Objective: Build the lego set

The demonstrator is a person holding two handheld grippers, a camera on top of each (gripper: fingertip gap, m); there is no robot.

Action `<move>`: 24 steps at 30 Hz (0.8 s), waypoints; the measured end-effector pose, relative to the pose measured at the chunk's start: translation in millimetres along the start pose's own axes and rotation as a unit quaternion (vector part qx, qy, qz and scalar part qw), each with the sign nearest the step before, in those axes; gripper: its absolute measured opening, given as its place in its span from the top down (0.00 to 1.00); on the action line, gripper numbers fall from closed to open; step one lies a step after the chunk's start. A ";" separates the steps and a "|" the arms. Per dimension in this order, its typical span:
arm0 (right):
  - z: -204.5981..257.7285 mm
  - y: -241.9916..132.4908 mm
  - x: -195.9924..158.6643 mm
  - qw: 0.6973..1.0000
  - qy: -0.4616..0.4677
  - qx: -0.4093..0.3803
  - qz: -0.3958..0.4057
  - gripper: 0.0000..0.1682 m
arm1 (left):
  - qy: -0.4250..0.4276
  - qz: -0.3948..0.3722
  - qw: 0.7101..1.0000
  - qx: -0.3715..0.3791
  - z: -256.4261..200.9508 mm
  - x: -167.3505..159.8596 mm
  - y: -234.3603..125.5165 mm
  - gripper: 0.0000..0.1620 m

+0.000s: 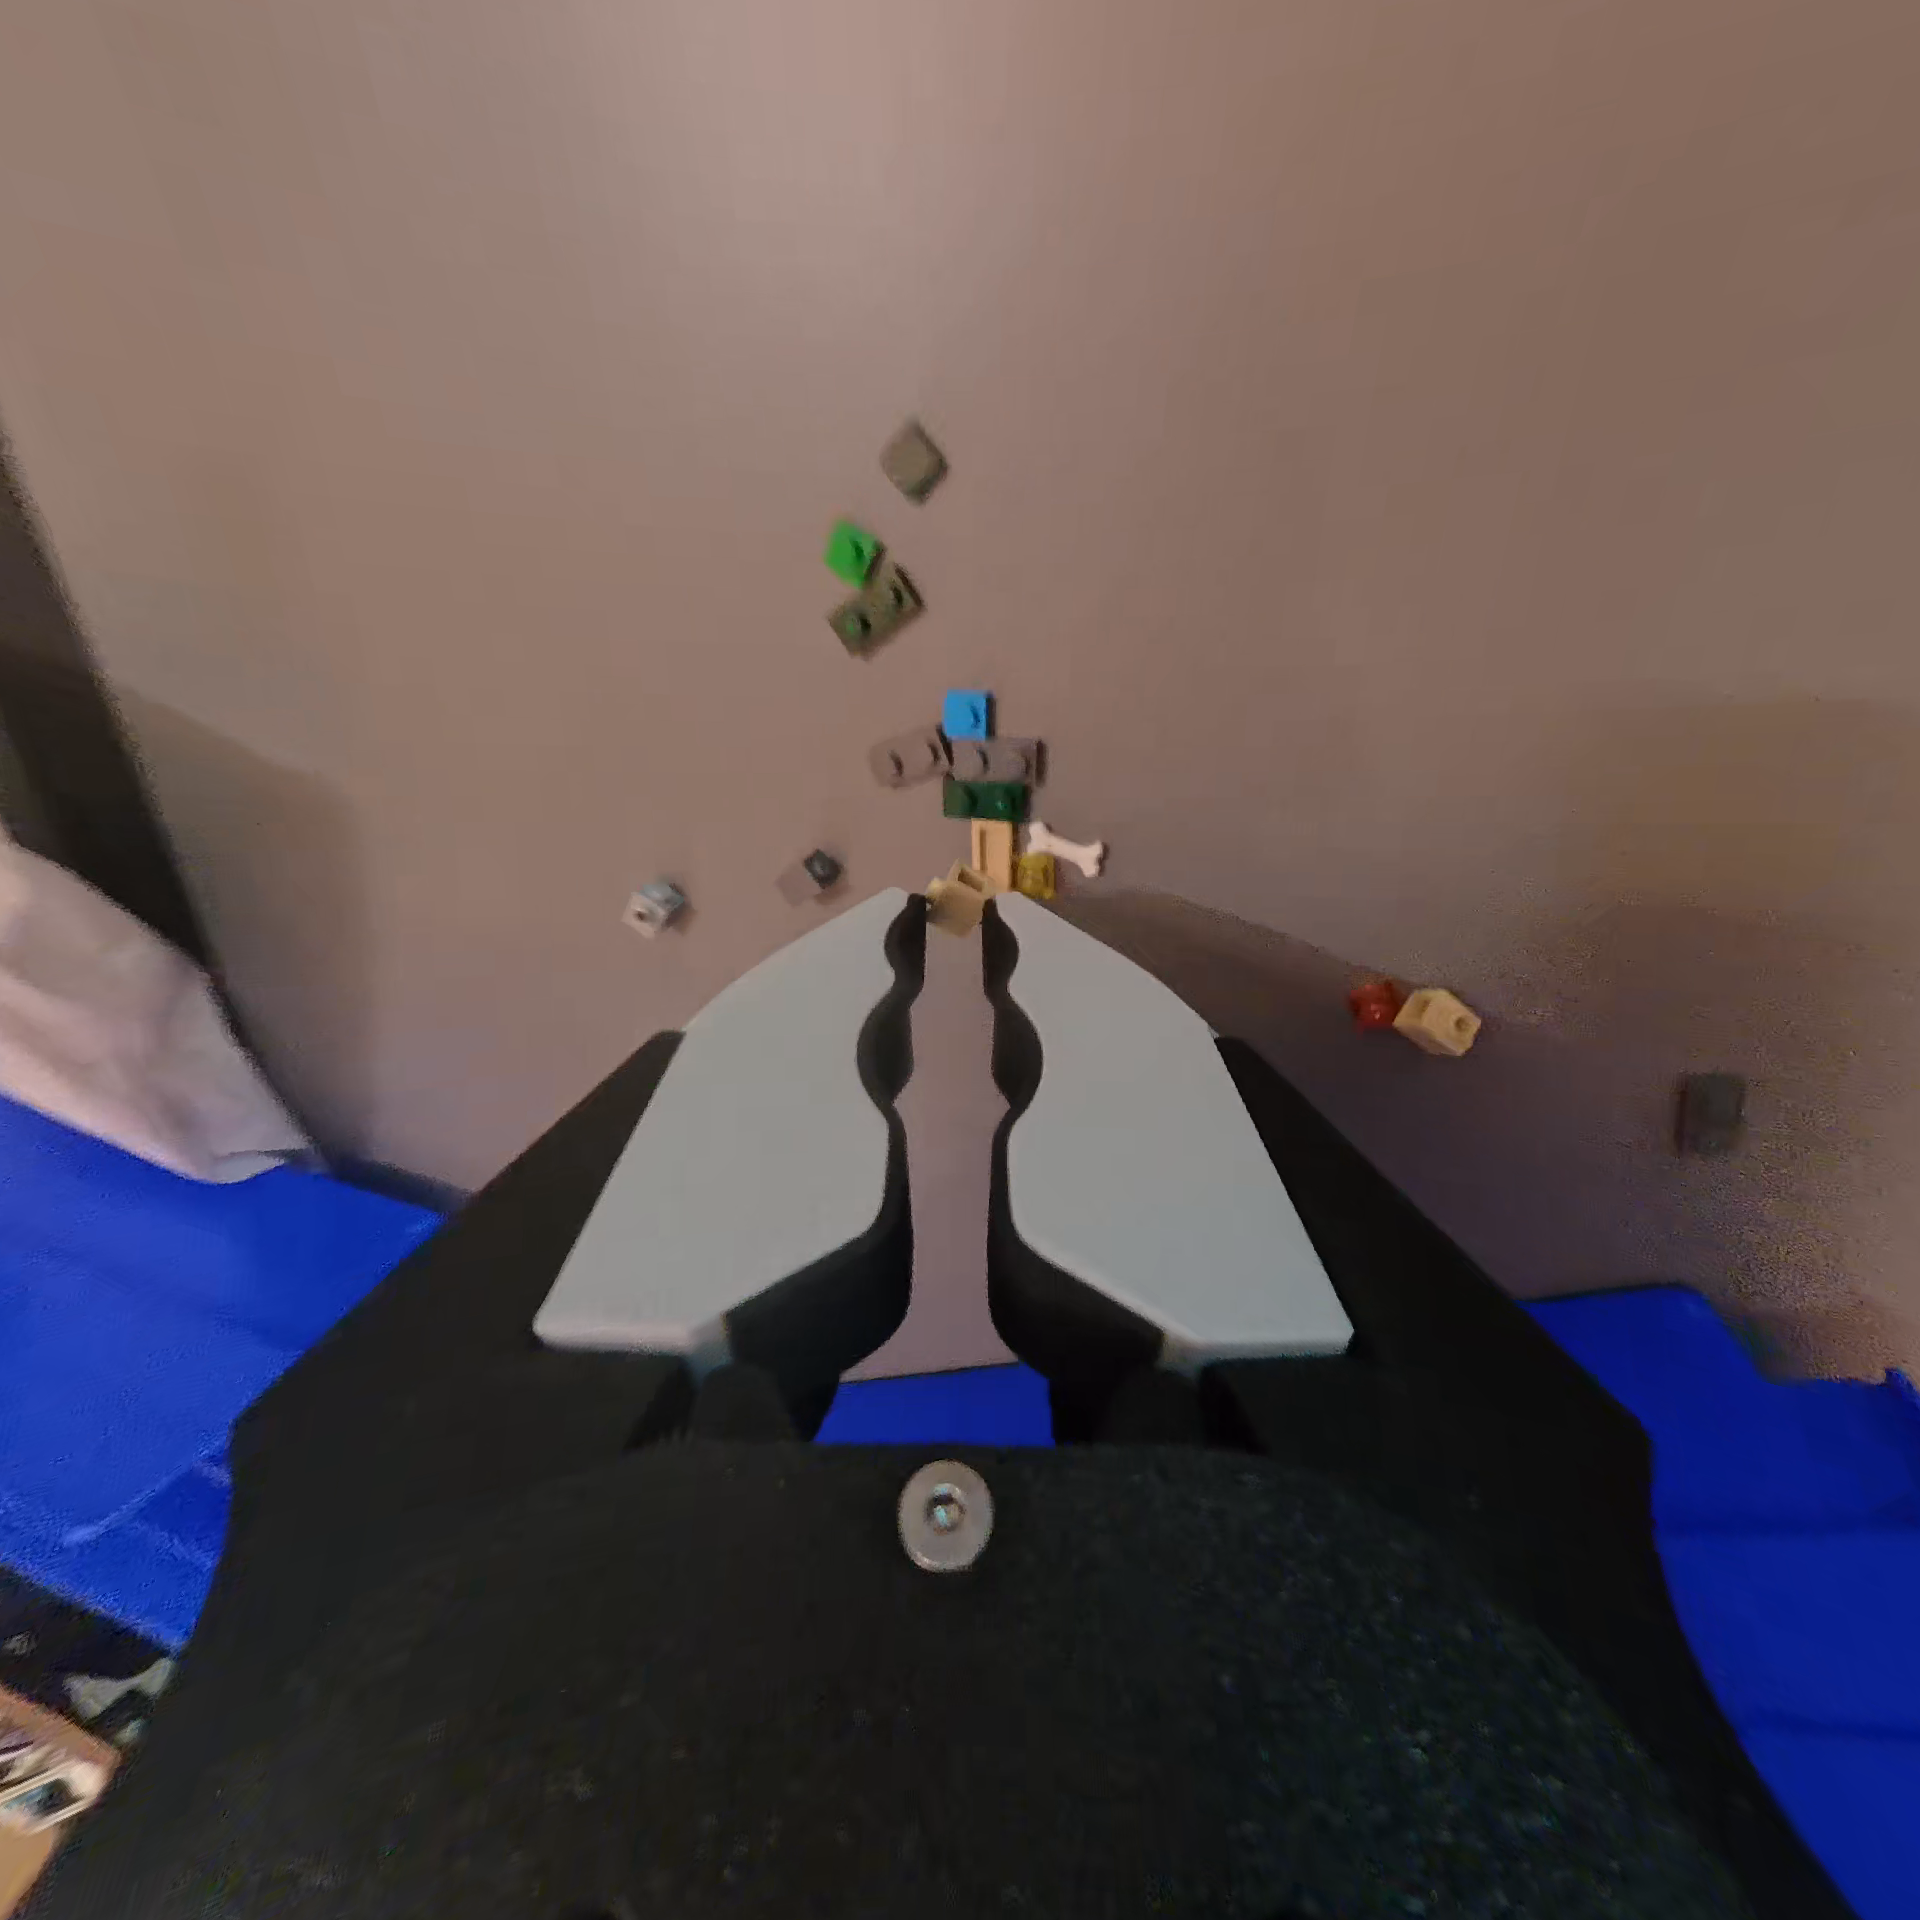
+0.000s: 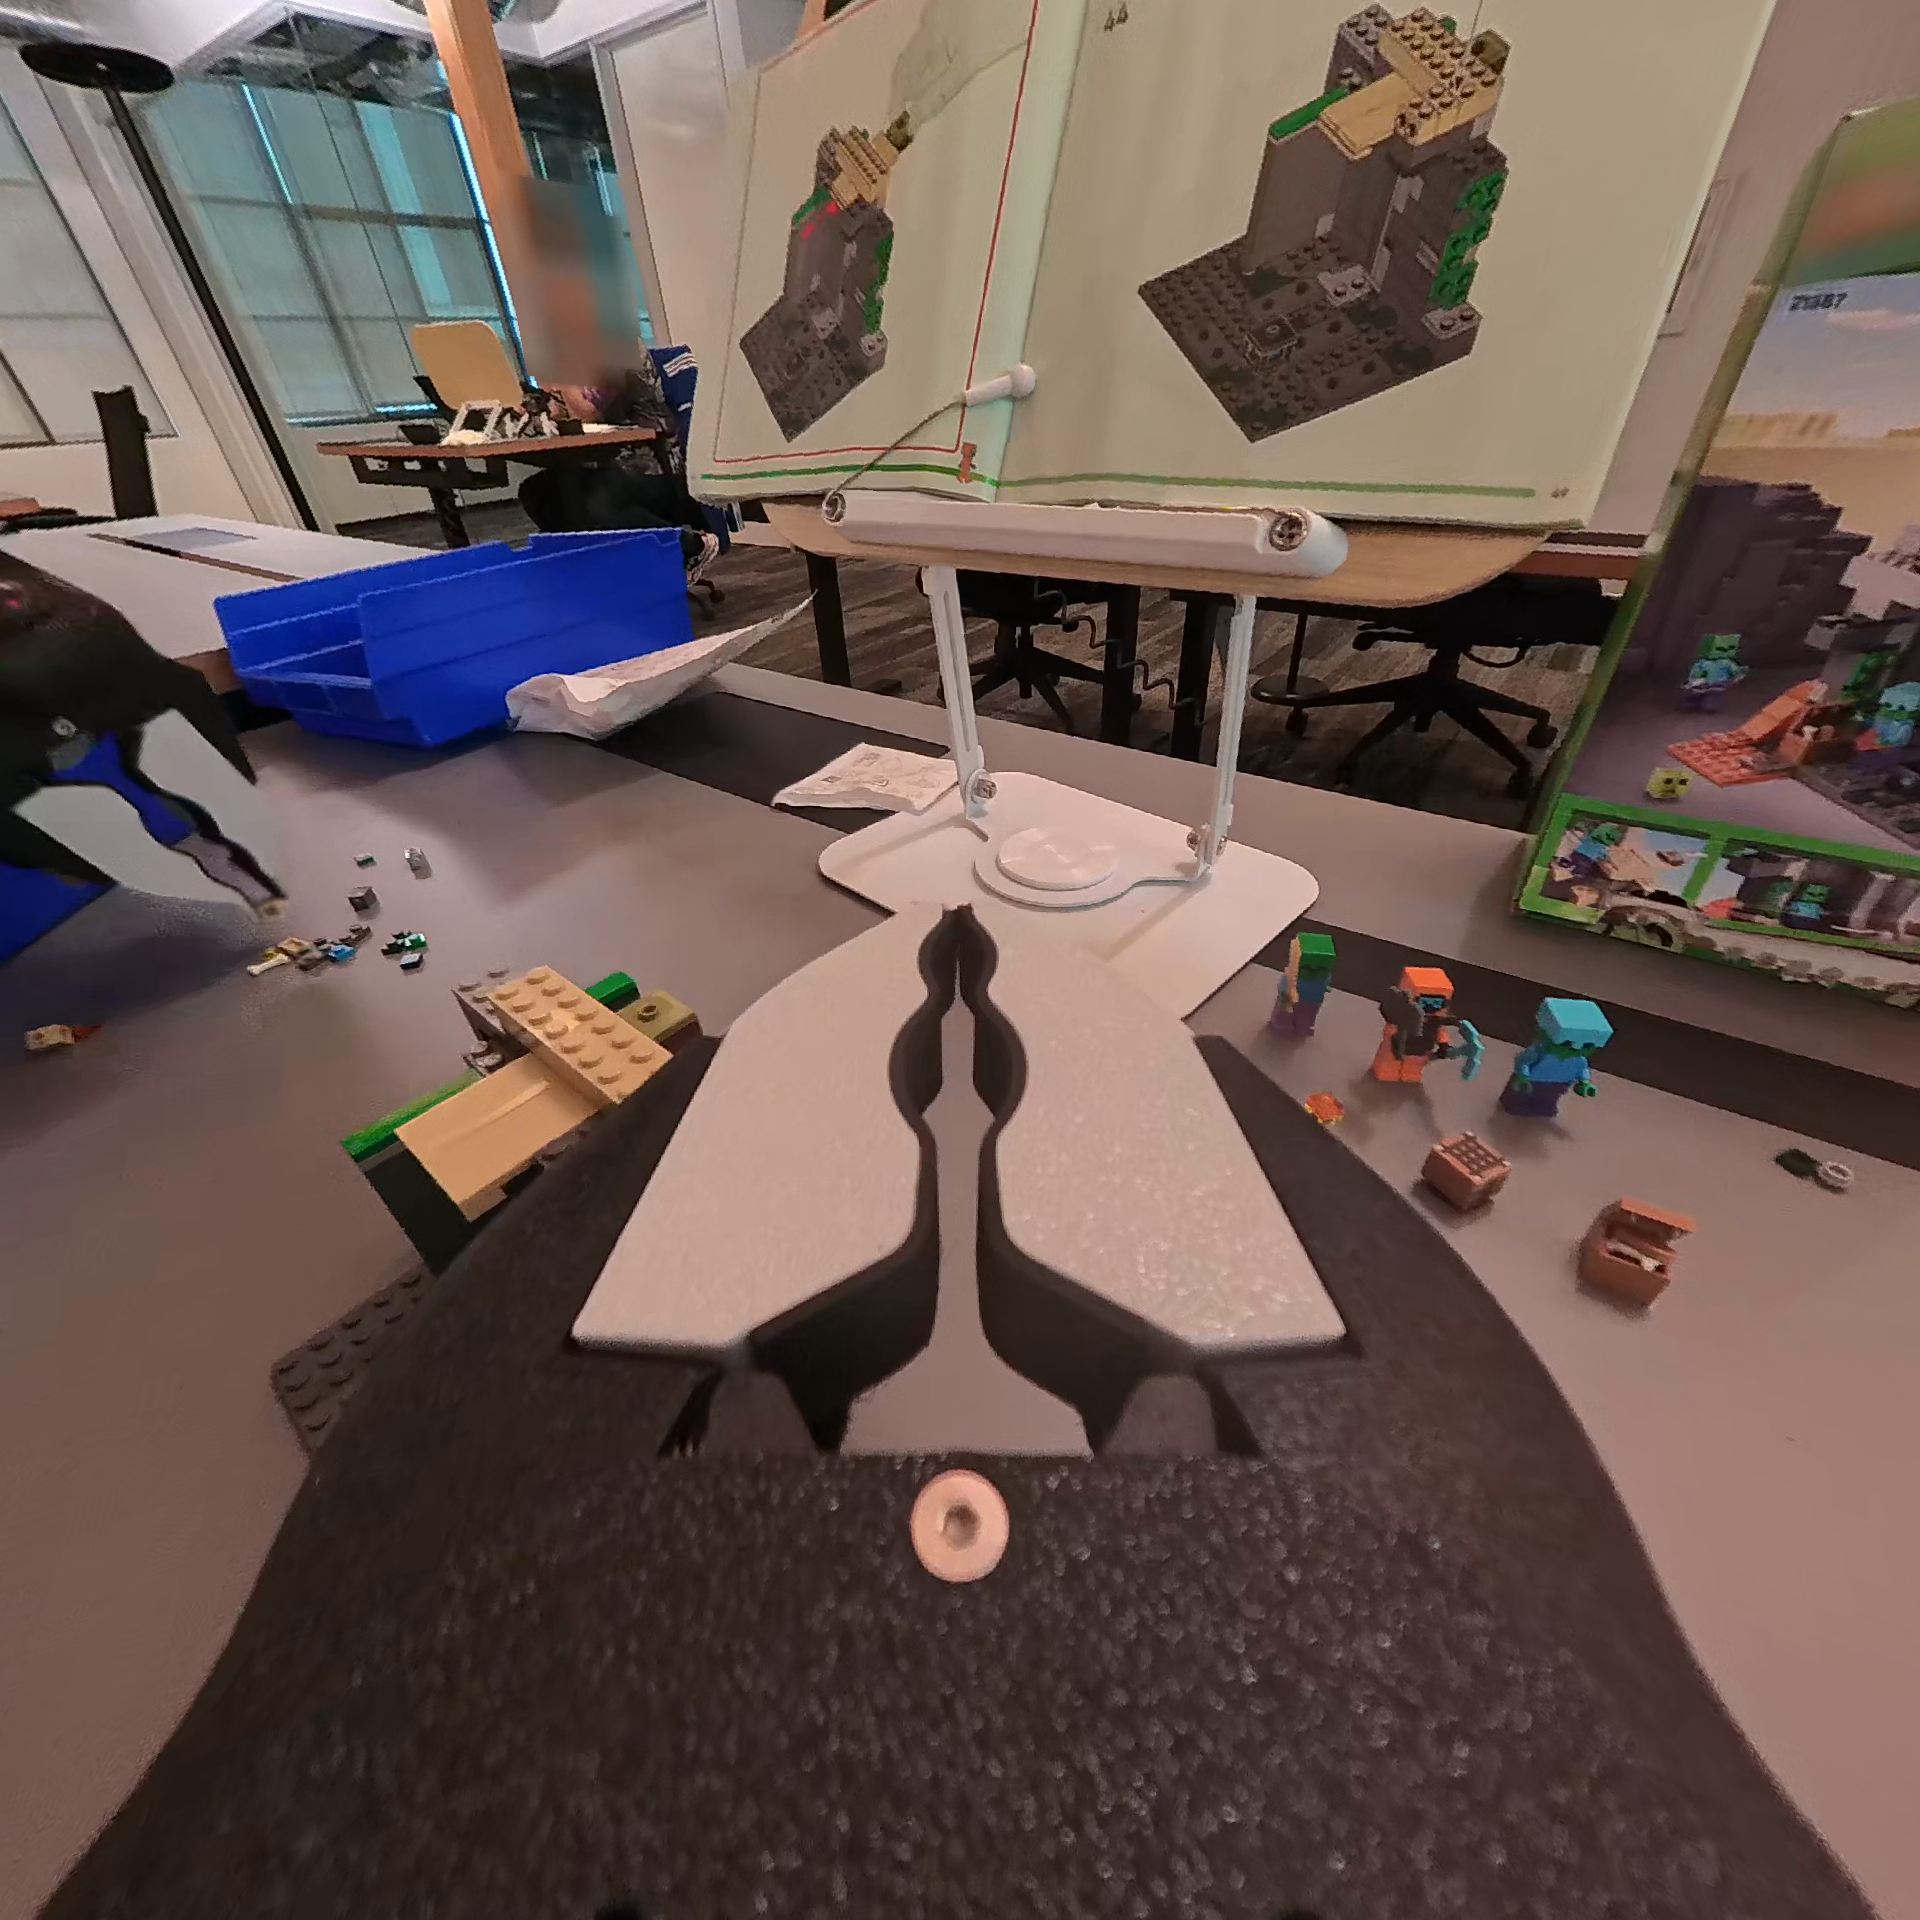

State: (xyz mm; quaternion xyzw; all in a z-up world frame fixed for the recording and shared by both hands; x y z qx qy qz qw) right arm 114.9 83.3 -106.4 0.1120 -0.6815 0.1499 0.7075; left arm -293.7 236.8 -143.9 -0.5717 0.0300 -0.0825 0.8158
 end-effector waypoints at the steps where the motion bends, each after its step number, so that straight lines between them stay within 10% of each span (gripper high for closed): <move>1: 1.1 0.2 0.5 1.000 0.000 0.005 0.000 1.00 | 0.004 -0.008 1.000 0.022 -1.4 6.6 -7.2 0.94; 12: 34.7 0.4 11.3 0.994 -0.044 0.102 -0.008 1.00 | 0.067 -0.124 0.975 0.174 -49.1 106.6 -62.3 0.94; 24: 91.3 -15.6 27.5 0.927 -0.079 0.362 0.062 0.94 | 0.016 -0.384 0.917 0.104 -107.2 184.5 -88.9 0.94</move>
Point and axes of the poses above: each gripper's, where its closed fingertips meet, y out along the fingers, x out of its top, z = x × y across the jaws, the point moved 9 cm from there along -y, back along the fingers, and after that the axes turned 4 degrees about x, right-handed, at the moved point
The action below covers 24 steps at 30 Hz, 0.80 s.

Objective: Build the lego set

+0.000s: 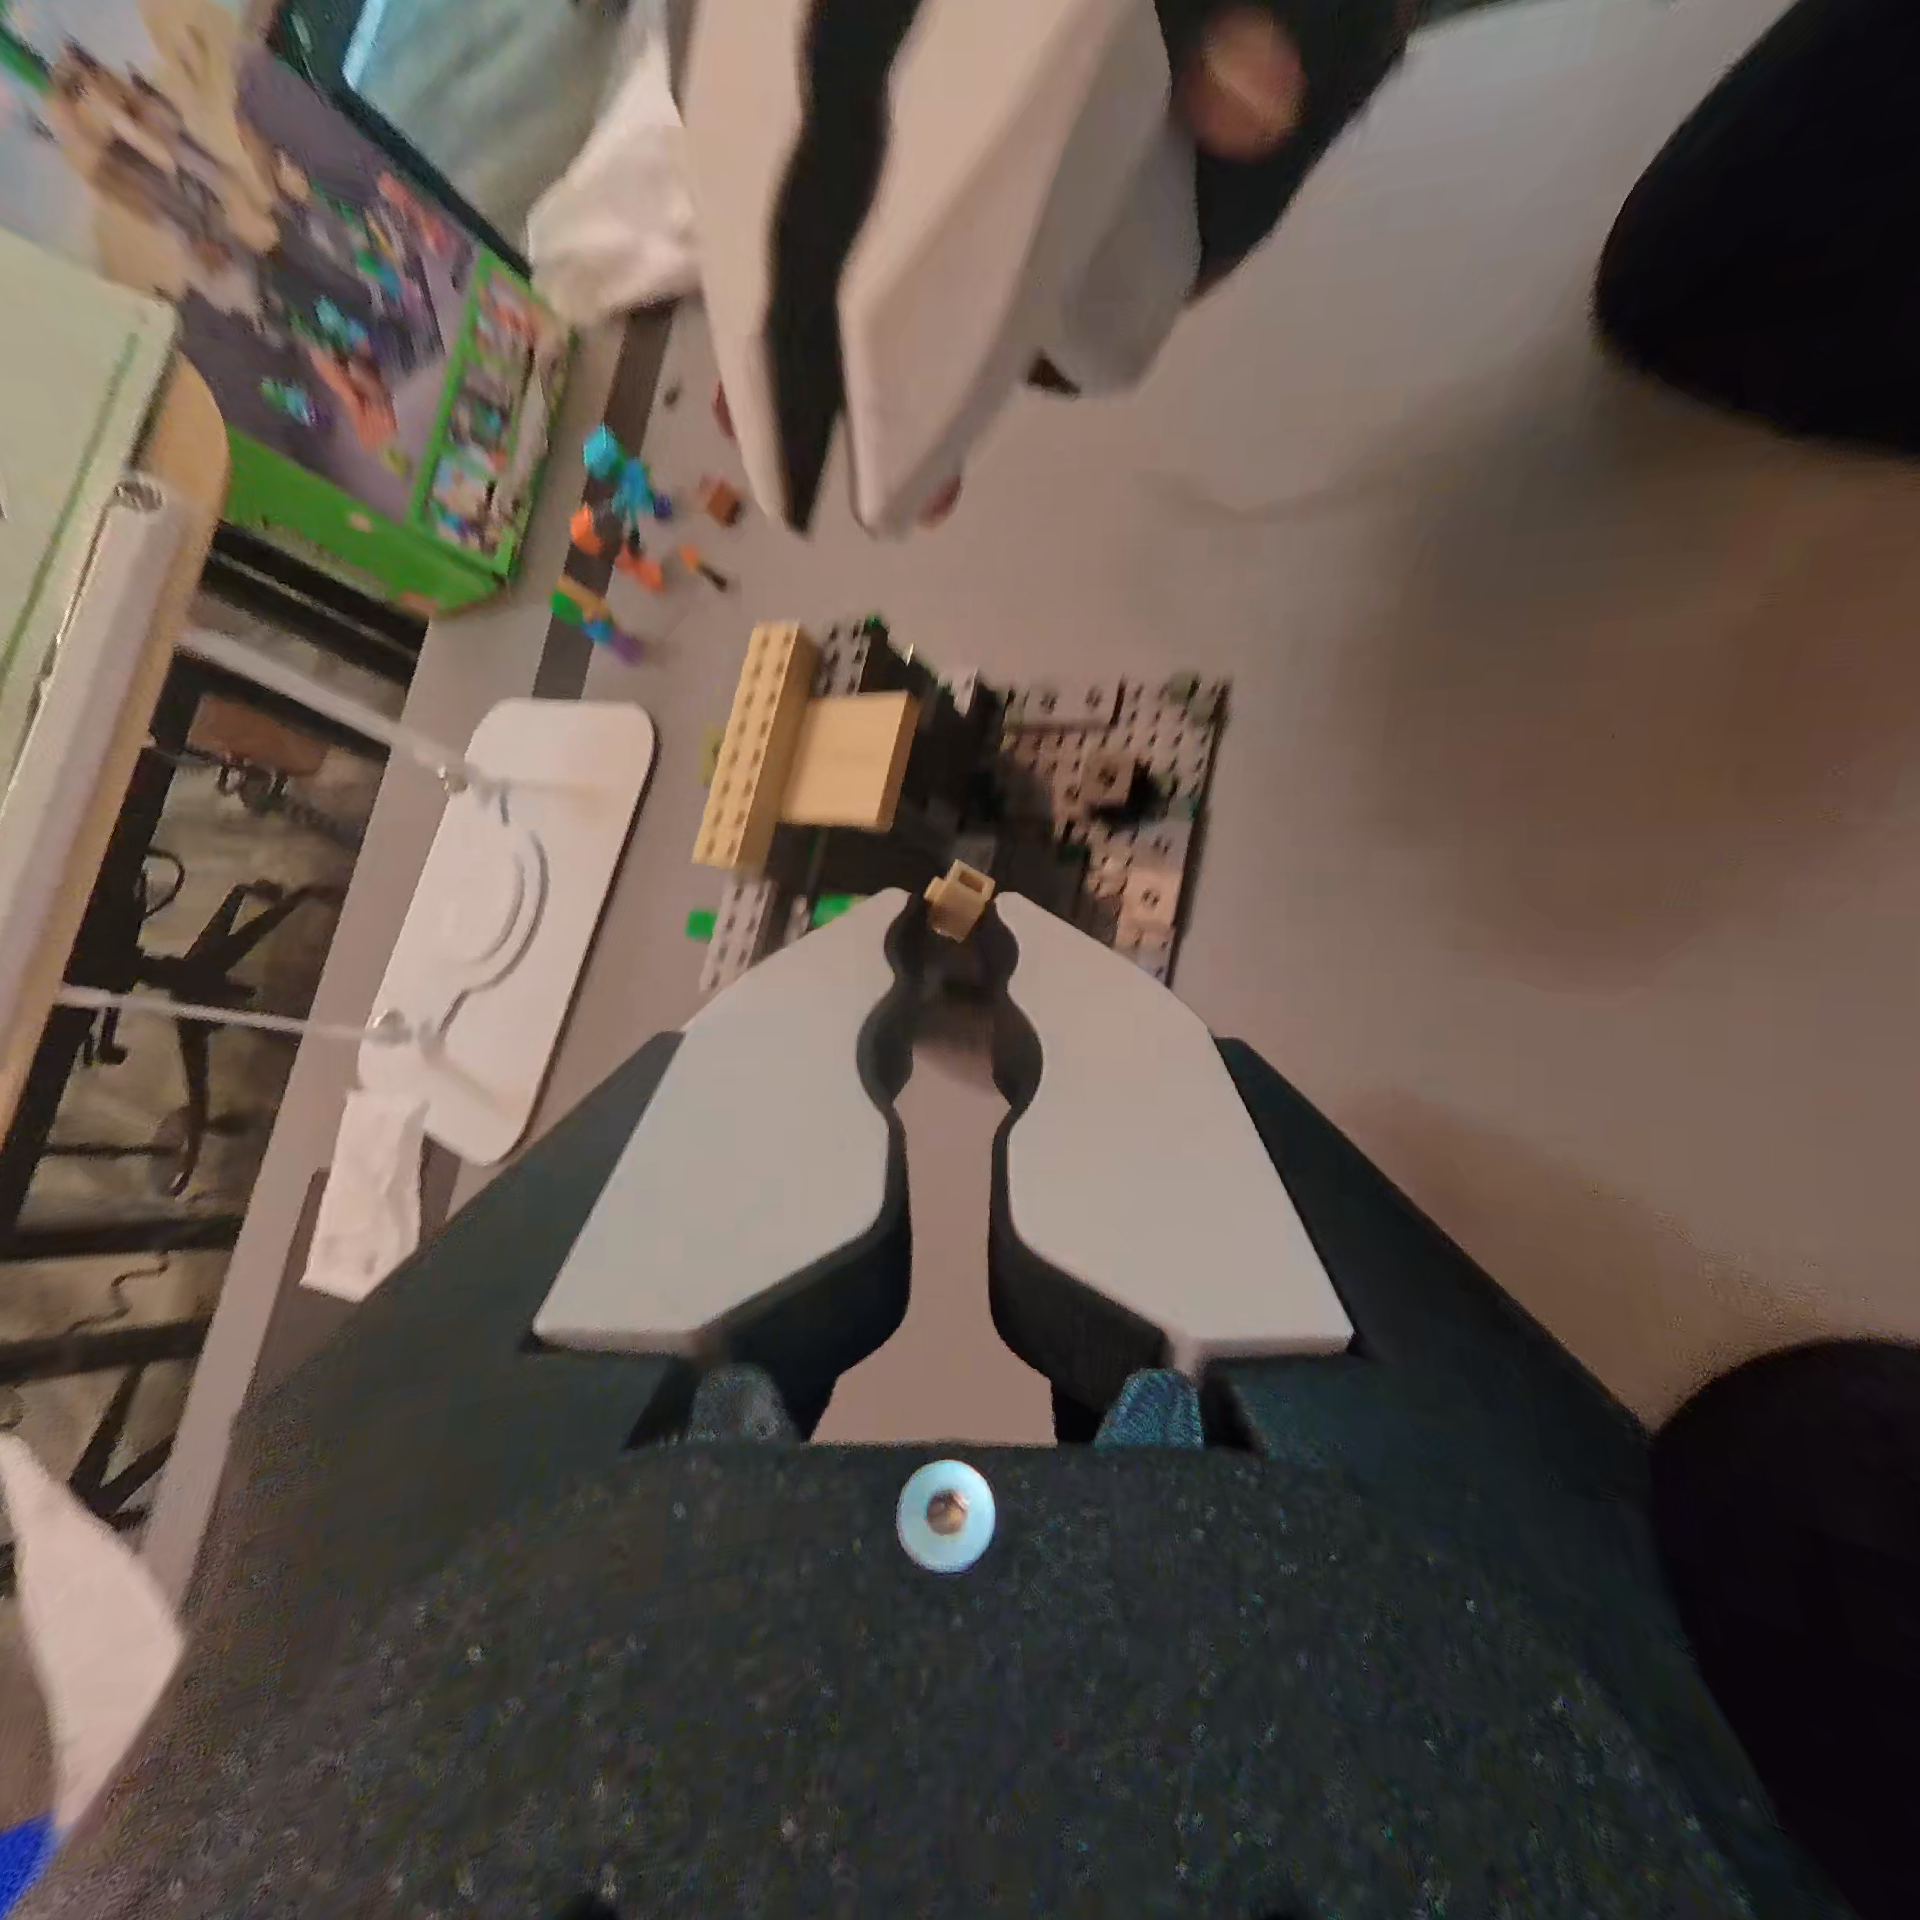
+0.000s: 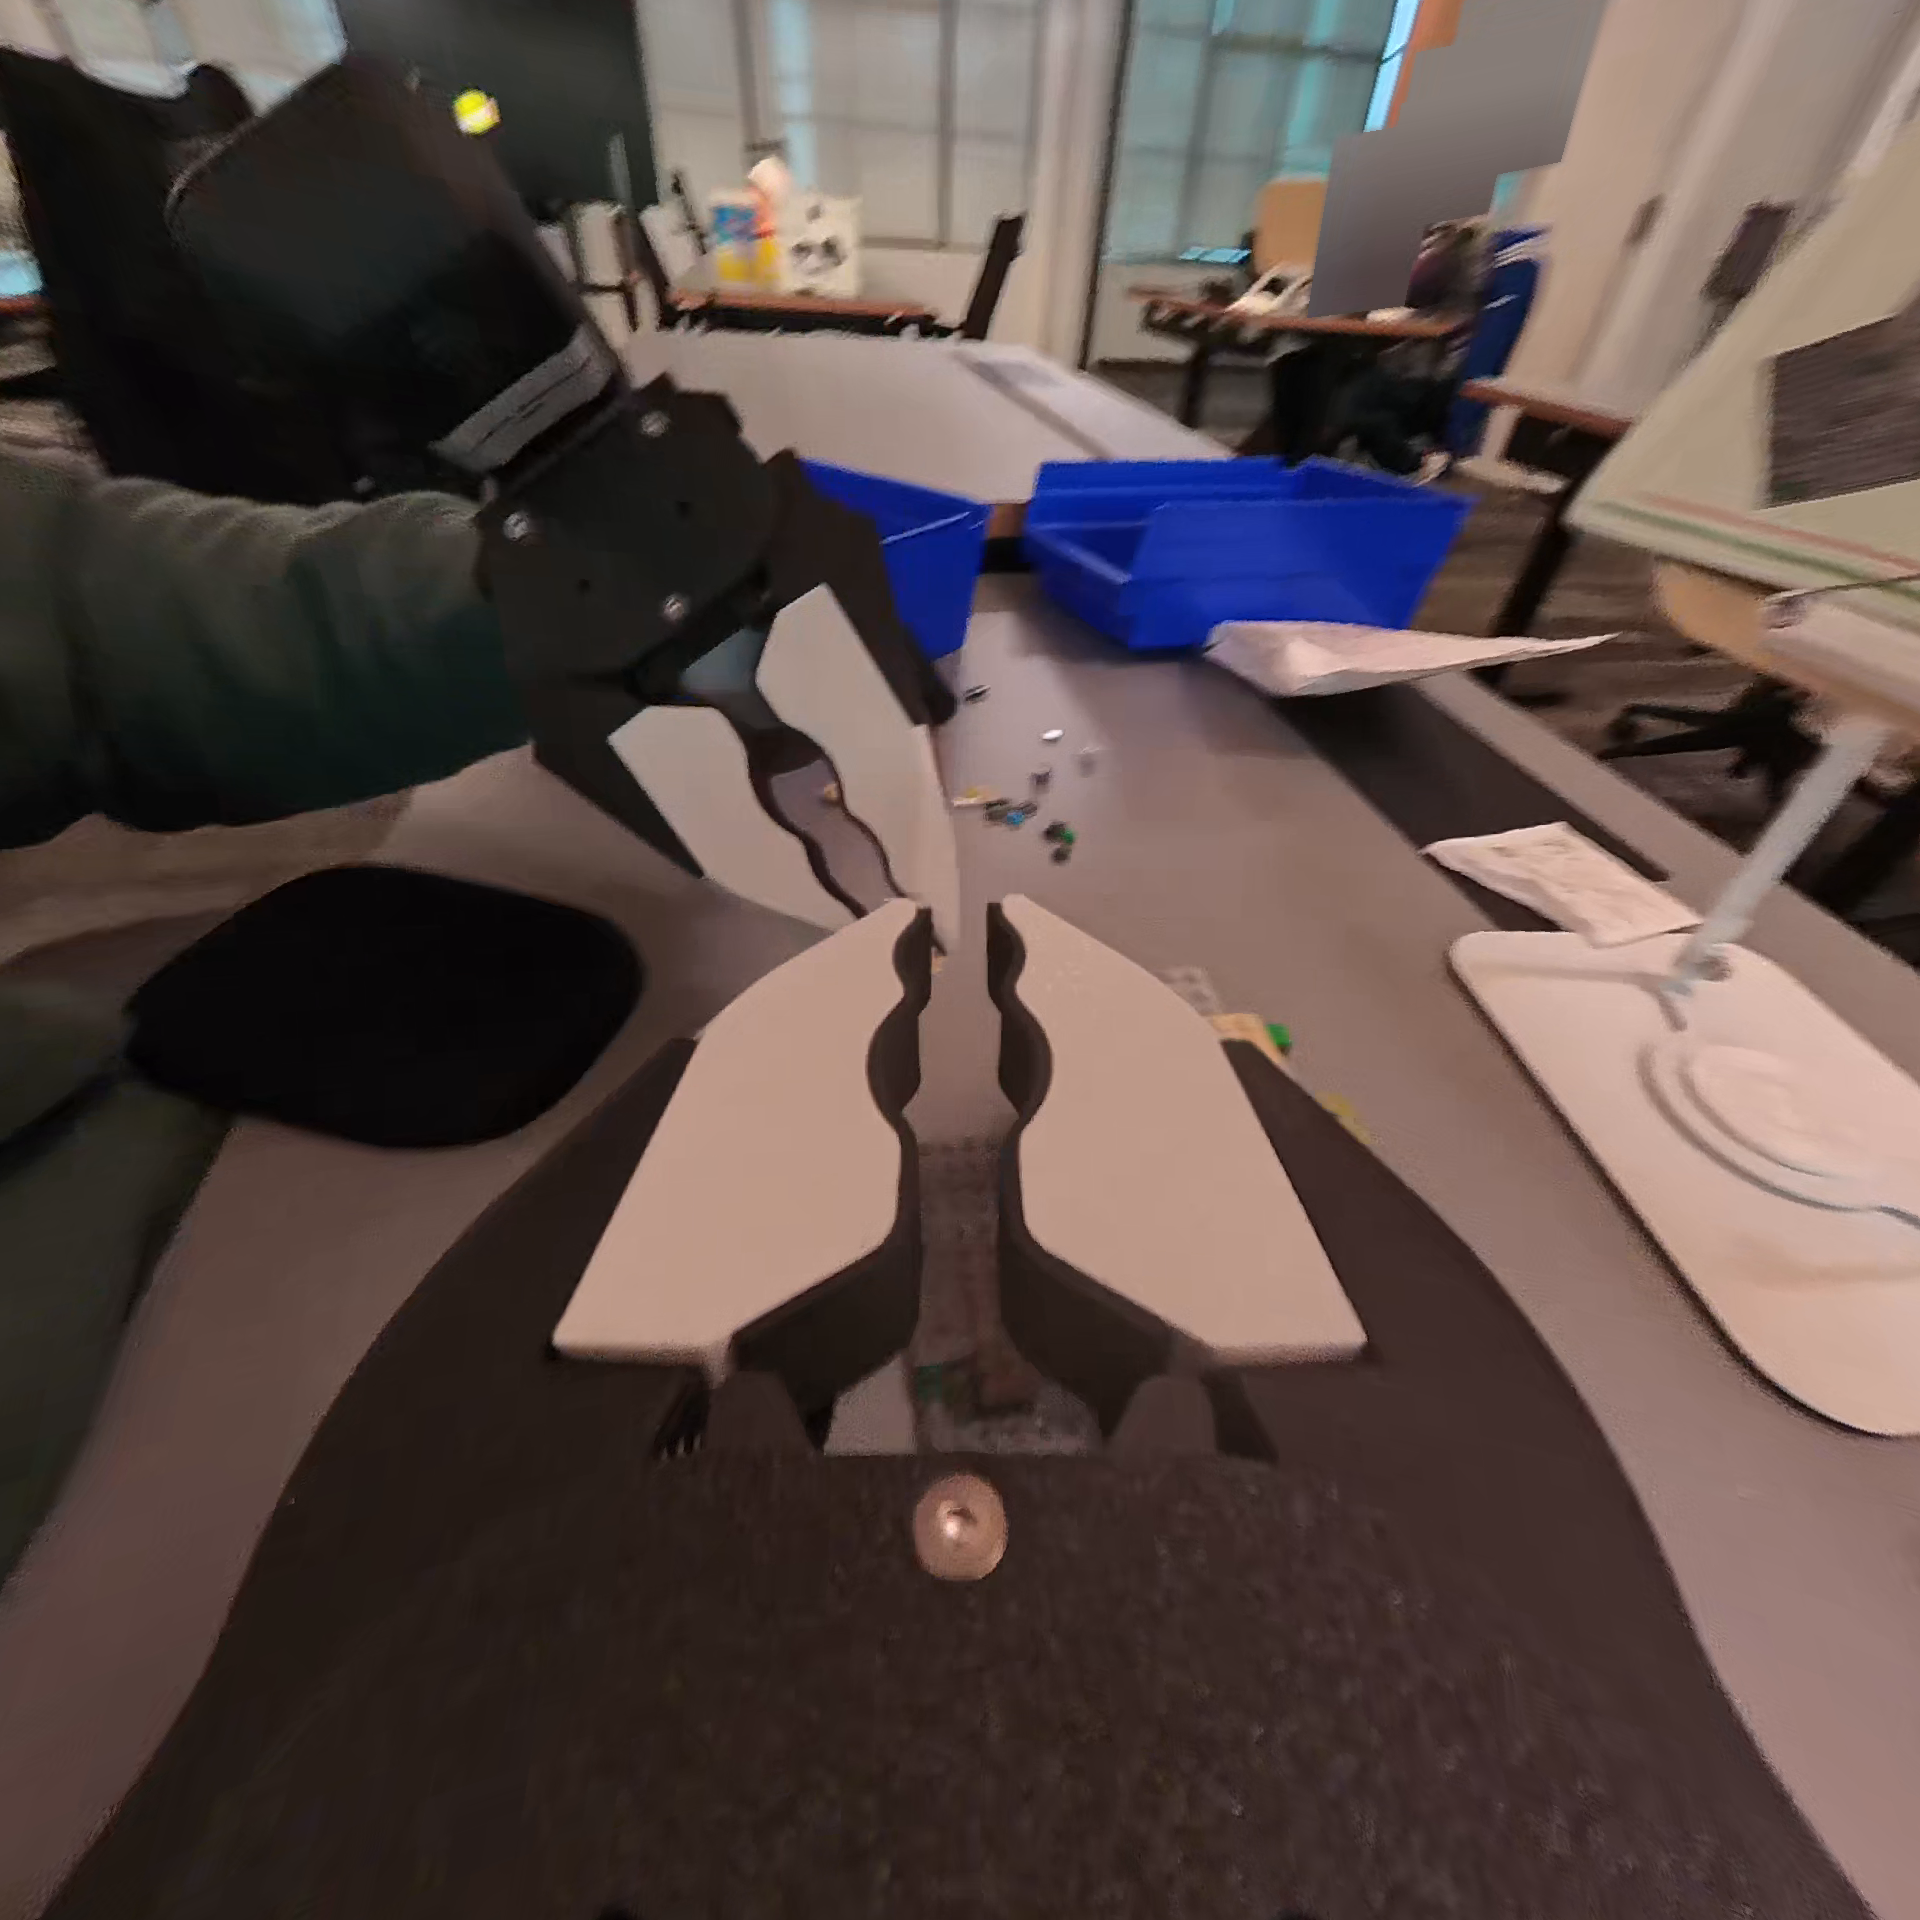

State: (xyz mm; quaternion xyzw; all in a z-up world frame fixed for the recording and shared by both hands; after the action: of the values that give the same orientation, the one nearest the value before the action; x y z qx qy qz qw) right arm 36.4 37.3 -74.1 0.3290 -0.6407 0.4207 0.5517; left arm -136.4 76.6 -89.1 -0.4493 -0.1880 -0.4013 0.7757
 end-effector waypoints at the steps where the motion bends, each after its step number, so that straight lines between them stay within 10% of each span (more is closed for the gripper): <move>1: 4.4 -1.9 -1.6 1.000 0.004 0.018 0.013 0.94 | -0.006 -0.017 1.000 -0.001 -4.5 4.6 0.4 0.94; 24: 49.7 -19.2 -44.5 0.991 0.044 0.121 0.047 0.93 | 0.012 -0.132 0.991 0.006 -70.6 24.2 2.0 0.89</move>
State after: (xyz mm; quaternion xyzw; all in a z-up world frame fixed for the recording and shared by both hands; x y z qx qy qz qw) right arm 39.8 -17.7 -116.3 0.3440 -0.5748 0.5347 0.5151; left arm -124.9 6.3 -111.6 -0.4110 -0.2387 -0.5043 0.7210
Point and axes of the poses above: each gripper's, where its closed fingertips meet, y out along the fingers, x out of its top, z = x × y across the jaws, the point moved 9 cm from there along -y, back along the fingers, and after that the axes turned 4 degrees about x, right-handed, at the moved point
